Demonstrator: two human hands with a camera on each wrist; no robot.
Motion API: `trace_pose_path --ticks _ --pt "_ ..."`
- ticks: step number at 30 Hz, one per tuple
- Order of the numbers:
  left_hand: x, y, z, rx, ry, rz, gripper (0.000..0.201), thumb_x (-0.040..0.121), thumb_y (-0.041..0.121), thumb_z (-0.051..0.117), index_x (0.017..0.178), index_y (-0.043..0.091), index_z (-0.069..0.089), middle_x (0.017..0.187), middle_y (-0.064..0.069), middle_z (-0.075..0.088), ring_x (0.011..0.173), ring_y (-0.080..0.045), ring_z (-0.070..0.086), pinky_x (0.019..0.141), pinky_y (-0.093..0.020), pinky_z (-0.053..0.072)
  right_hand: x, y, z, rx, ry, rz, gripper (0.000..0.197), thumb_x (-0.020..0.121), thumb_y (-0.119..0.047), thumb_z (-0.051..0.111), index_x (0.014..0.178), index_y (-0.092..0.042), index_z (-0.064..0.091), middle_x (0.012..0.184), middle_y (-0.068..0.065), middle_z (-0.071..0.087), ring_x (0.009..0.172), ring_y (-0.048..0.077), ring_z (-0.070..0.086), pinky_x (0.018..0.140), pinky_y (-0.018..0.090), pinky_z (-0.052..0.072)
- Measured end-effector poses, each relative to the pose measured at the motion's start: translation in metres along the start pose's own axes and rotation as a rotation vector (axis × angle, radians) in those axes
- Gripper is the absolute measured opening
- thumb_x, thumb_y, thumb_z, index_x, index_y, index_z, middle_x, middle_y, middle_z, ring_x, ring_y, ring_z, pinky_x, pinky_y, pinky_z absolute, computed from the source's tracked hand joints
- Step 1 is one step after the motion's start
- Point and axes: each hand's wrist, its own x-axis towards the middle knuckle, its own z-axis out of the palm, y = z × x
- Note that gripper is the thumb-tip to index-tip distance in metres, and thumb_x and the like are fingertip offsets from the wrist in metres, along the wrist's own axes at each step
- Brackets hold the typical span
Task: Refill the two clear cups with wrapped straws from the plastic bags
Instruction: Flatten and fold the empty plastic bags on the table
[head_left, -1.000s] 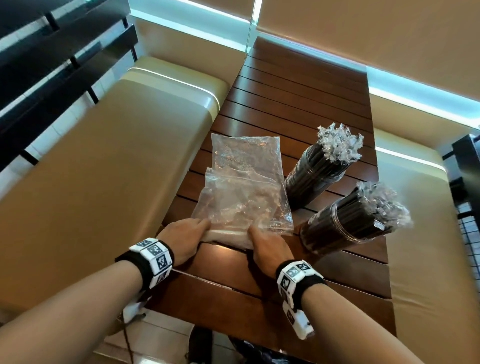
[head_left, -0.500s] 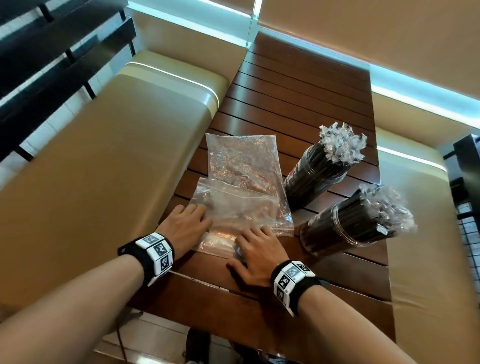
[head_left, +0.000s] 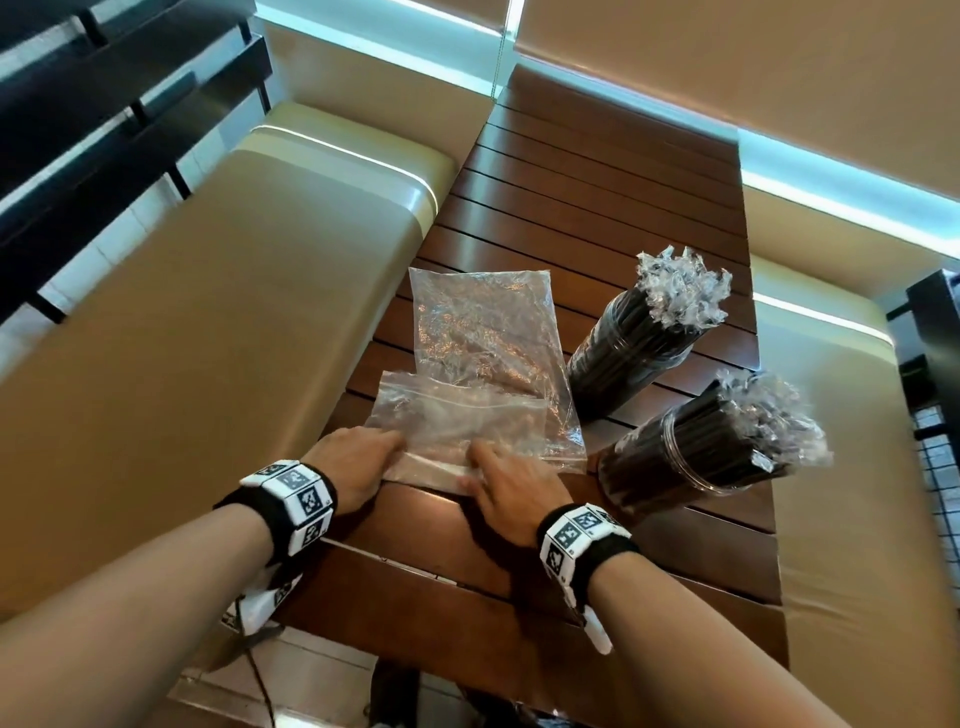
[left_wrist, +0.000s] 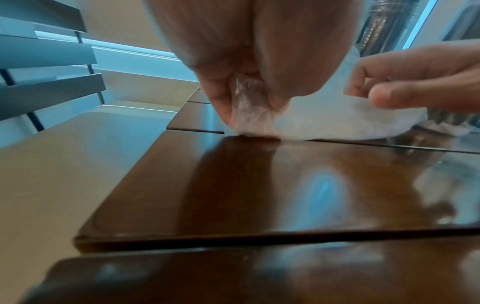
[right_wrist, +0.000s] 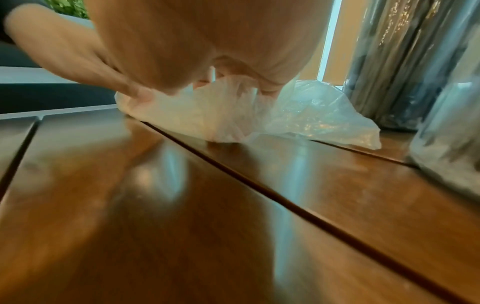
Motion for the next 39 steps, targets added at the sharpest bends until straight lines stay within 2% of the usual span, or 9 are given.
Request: trace_pose_path --ticks 4,7,12,15,18,24,32,36,39 --pt "0.01 0.0 0.007 -0.093 0.016 -0.226 0.028 0.09 0.048 0.057 0.101 0.023 0.05 0.102 -0.007 0.068 0.094 -0.031 0.066 0.077 -0.036 0.051 0.006 0.013 0.009 -0.027 0.026 0.114 0.027 0.088 -0.003 0.054 0.113 -0.016 0.05 0.107 0.006 0.055 0.078 0.029 0.059 0.056 0.031 0.042" --pt "0.012 0.005 0.006 -0.073 0.127 -0.248 0.037 0.083 0.044 0.07 0.103 0.02 0.051 0.109 -0.004 0.061 0.091 -0.029 0.065 0.071 -0.035 0.048 0.003 0.009 0.017 -0.258 0.119 0.0 0.026 0.077 -0.009 0.054 0.101 -0.014 0.063 0.098 0.009 0.06 0.079 0.031 0.059 0.064 0.037 0.051" --pt "0.008 0.011 -0.003 0.302 0.241 0.229 0.027 0.057 0.01 0.08 0.081 0.014 0.069 0.08 -0.006 0.061 0.063 -0.022 0.062 0.051 -0.031 0.05 -0.011 0.004 0.012 -0.334 0.02 -0.086 0.046 0.082 -0.057 0.047 0.097 -0.016 0.062 0.099 0.004 0.061 0.091 0.027 0.055 0.085 0.045 0.041" --pt "0.003 0.01 0.0 0.268 0.105 0.38 0.014 0.075 0.028 0.068 0.085 0.019 0.064 0.082 0.001 0.059 0.067 -0.019 0.064 0.055 -0.03 0.054 -0.009 0.007 0.01 -0.4 0.021 -0.084 0.031 0.08 -0.042 0.057 0.097 -0.018 0.062 0.094 0.003 0.066 0.085 0.028 0.062 0.083 0.043 0.039" --pt "-0.004 0.012 -0.002 0.278 -0.024 0.319 0.046 0.087 0.059 0.05 0.11 0.02 0.056 0.105 0.0 0.053 0.09 -0.02 0.061 0.071 -0.032 0.053 0.0 0.004 0.009 -0.373 0.03 -0.048 0.022 0.078 -0.02 0.05 0.096 -0.018 0.062 0.086 0.001 0.07 0.077 0.027 0.066 0.081 0.039 0.043" --pt "0.0 0.011 -0.001 0.204 0.038 0.17 0.032 0.088 0.012 0.048 0.118 0.023 0.052 0.114 0.002 0.051 0.101 -0.02 0.055 0.08 -0.031 0.045 0.008 0.005 0.003 -0.115 0.057 -0.012 0.023 0.098 -0.037 0.036 0.113 -0.022 0.045 0.098 0.0 0.064 0.082 0.027 0.06 0.072 0.037 0.042" --pt "0.014 0.013 -0.008 0.006 0.017 -0.162 0.02 0.098 0.037 0.047 0.108 0.02 0.049 0.117 -0.003 0.058 0.096 -0.03 0.064 0.068 -0.032 0.037 0.014 0.015 0.015 -0.151 0.145 0.053 0.02 0.09 -0.011 0.049 0.109 -0.015 0.055 0.105 0.01 0.053 0.075 0.028 0.059 0.056 0.036 0.053" --pt "0.01 0.007 -0.002 0.272 0.197 0.159 0.016 0.085 0.029 0.061 0.096 0.018 0.063 0.101 -0.005 0.058 0.081 -0.025 0.062 0.061 -0.035 0.049 0.003 0.006 0.011 -0.365 0.087 0.008 0.045 0.084 -0.054 0.044 0.099 -0.016 0.062 0.105 0.004 0.059 0.096 0.028 0.052 0.081 0.044 0.043" --pt "0.006 -0.005 0.0 0.398 0.15 0.378 0.043 0.082 0.057 0.047 0.093 0.019 0.064 0.096 -0.003 0.061 0.091 -0.024 0.06 0.074 -0.038 0.051 -0.001 0.008 0.011 -0.4 0.081 -0.019 0.053 0.082 -0.064 0.047 0.102 -0.016 0.061 0.105 0.004 0.062 0.095 0.028 0.055 0.084 0.043 0.042"
